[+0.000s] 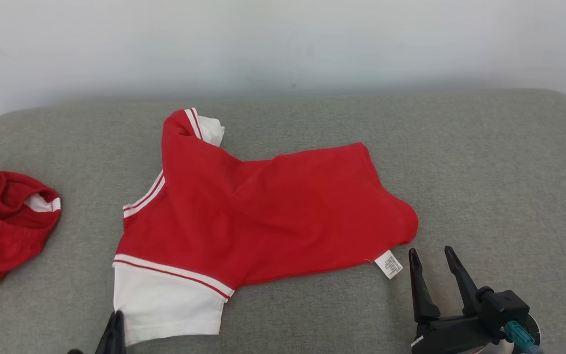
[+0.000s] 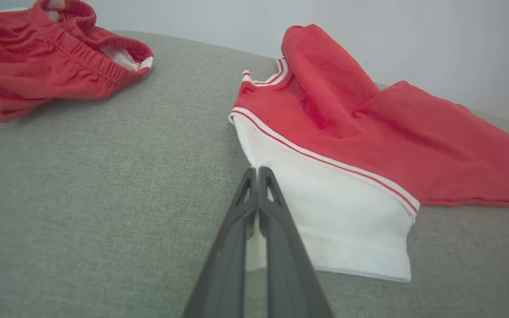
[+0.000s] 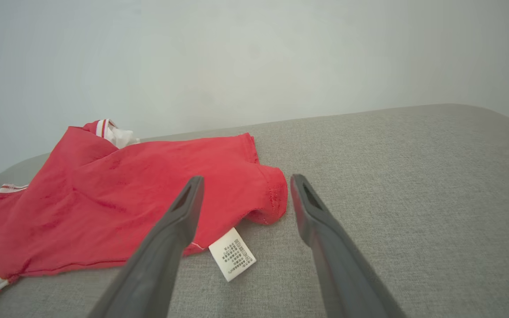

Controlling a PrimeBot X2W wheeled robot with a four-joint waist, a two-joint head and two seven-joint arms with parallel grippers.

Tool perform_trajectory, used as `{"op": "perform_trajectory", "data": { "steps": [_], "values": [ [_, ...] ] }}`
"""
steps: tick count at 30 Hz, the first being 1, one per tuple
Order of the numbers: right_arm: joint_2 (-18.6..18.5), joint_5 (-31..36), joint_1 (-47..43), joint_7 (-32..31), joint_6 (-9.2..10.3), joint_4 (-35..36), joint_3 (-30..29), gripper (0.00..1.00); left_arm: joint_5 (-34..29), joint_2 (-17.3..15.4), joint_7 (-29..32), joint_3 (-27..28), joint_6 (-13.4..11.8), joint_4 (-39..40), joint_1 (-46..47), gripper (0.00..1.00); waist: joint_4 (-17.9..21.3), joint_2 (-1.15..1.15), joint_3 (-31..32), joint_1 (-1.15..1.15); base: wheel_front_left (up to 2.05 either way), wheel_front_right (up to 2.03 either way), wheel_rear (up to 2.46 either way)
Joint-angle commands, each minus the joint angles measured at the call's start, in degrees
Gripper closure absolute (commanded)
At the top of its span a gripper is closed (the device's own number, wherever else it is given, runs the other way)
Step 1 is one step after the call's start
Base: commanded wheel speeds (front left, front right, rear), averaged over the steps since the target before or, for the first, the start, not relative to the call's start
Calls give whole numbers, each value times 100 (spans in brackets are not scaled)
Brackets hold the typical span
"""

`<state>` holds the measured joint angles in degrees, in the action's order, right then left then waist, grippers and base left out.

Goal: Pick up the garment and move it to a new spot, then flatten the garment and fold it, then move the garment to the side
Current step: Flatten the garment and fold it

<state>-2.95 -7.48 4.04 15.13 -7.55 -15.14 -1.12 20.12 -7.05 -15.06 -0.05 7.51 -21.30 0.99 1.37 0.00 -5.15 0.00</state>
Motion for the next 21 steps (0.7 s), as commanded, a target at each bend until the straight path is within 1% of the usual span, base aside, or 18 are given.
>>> {"op": "perform_trajectory", "data": {
  "steps": [1,7,8,9,15,21],
  "values": [
    [14,-29,-49,2,13,3,21,0,-60,15,-18,76,-5,71,-163,100,-85,0,15,0,0,0,0],
    [14,-1,-18,3,13,-41,17,0,-113,123,-18,309,-6,68,-358,100,-105,0,-13,0,0,0,0],
    [14,6,-11,2,13,-46,13,0,-156,137,-18,336,-6,71,-349,55,-102,0,-12,0,0,0,0],
    [14,13,-5,2,13,-53,11,0,-202,152,-18,375,-7,112,-322,0,-95,0,-6,0,0,0,0],
    [14,57,-18,2,13,-44,-8,0,-322,281,-18,678,-6,543,-249,0,-58,0,47,0,0,0,0],
    [15,78,-67,2,13,-36,-33,0,-715,360,-18,815,-6,1304,-348,0,-24,0,130,0,0,0,0]
  ]
}}
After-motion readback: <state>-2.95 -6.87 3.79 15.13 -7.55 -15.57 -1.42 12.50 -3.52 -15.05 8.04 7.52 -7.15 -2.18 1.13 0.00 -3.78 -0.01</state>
